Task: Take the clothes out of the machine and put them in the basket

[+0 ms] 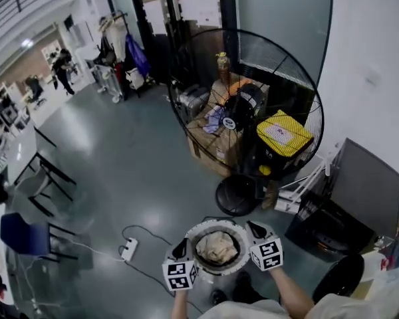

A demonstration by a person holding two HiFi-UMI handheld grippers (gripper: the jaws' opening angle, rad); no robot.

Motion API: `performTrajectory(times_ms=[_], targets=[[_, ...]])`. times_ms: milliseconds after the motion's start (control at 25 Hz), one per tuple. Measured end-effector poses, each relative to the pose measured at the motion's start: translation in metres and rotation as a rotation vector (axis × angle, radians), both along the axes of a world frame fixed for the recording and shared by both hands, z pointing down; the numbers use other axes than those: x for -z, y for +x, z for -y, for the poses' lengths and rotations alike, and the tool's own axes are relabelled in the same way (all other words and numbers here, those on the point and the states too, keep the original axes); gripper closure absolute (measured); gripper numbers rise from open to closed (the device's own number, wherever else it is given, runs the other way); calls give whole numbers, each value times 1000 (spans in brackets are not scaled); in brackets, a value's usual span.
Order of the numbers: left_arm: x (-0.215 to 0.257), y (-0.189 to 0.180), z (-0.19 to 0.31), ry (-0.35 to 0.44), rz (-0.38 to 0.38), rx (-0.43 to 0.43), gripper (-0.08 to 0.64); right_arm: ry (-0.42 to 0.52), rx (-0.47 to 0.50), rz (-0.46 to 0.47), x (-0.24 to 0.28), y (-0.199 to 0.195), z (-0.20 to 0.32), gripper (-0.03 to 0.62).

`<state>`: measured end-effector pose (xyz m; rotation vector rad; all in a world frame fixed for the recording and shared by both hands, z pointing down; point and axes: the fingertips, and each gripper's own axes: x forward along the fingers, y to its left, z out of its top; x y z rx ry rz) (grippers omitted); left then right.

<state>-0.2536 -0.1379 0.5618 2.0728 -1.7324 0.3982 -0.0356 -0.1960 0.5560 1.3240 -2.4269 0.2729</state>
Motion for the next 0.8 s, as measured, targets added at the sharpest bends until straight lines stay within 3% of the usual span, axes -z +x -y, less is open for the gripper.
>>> performTrajectory(times_ms=[480,800], targets=[[80,5,9,153,57,-33,541,177,-36,27,99,27,-12,571],[78,-8,-4,147,45,13,541,193,-22,23,108,27,-15,571]])
